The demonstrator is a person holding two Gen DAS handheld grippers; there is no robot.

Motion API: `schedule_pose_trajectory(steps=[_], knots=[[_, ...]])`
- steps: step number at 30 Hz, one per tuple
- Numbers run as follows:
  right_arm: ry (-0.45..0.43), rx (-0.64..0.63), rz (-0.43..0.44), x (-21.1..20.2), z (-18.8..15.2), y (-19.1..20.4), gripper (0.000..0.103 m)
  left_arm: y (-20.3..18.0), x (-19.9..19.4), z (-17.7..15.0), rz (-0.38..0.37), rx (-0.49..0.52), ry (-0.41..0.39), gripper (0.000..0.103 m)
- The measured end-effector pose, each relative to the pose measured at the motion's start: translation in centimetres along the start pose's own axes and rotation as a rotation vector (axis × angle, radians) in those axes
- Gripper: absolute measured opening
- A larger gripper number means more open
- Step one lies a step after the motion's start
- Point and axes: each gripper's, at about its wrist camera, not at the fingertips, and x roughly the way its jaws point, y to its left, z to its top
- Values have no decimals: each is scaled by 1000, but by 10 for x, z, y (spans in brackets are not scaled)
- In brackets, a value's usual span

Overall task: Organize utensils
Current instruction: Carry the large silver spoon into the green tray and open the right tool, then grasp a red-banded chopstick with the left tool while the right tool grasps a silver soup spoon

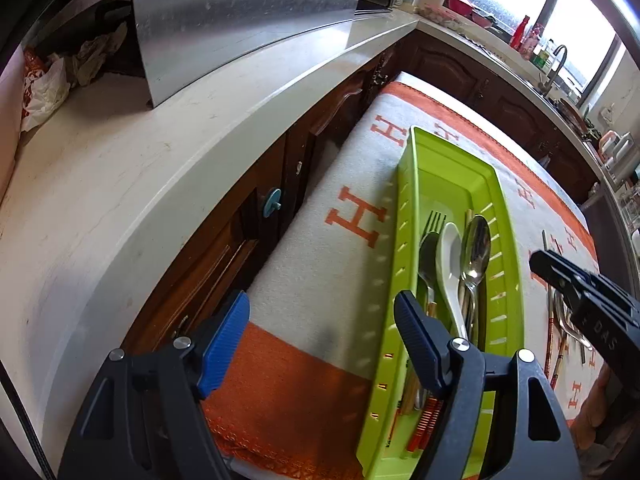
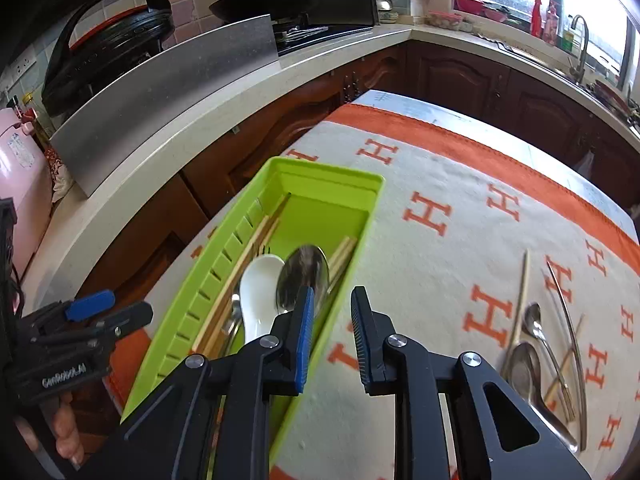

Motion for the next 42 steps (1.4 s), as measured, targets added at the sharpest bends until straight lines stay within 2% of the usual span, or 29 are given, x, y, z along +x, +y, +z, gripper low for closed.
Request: schedule_pose_trajectory(steps=[11,21,27,35,42], knots=[[-43,124,4,-66,-47,-49,26,-33,-25,-10,-4,79,-21,73],[-115,275,3,-116,-88,-117,31,-94,-44,-20,-18,205,-23,74],[-140,357,-9,-130,-111,-158,31,-138,-43,-28,-33,294,-7,74],[-142,451,-21,-132,-138,-207,31,-197,-30,-38,-95,392,63,75],[-128,435,-2,-121,-146,-221,31,-246,1,-45,-100,472,112,75]])
